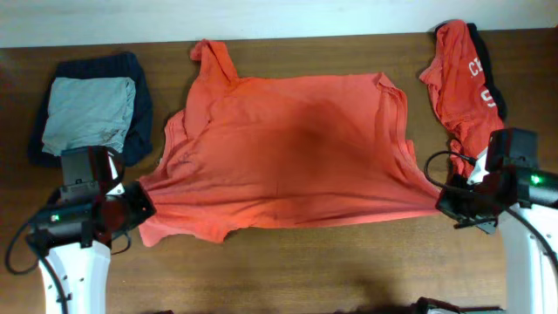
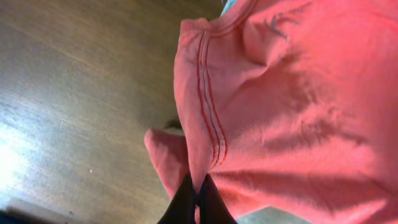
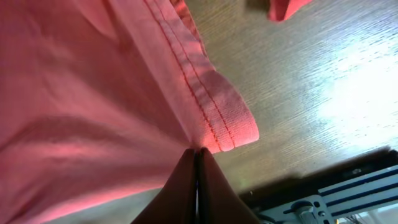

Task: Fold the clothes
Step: 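Lift the bottom hem with both grippers and fold it upward toward the collar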

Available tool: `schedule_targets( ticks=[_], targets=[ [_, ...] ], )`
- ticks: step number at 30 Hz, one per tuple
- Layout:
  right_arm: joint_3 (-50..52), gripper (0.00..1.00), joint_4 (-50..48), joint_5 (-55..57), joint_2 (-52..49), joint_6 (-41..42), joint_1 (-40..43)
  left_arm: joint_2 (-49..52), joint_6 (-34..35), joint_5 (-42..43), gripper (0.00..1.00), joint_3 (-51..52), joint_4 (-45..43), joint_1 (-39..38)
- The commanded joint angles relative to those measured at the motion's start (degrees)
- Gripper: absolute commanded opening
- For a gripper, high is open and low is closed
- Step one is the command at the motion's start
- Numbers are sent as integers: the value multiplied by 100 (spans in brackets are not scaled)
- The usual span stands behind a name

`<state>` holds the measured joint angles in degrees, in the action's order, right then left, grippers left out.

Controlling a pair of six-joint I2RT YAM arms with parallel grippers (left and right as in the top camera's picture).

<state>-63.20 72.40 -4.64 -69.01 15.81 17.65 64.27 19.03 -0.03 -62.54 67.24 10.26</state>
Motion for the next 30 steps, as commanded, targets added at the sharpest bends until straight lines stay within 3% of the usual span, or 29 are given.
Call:
schedule_targets(
  ticks=[1,11,30],
  targets=[
    [15,4,-26,13,546,-50,37,-264,-179,-101,1,-511,120,24],
    [15,4,-22,15,990,-52,37,-308,-199,-129,0,-688,111,24],
    [15,4,-1294,-422,-638,-83,31,1773,-197,236,1,-686,-1751,-188]
  ],
)
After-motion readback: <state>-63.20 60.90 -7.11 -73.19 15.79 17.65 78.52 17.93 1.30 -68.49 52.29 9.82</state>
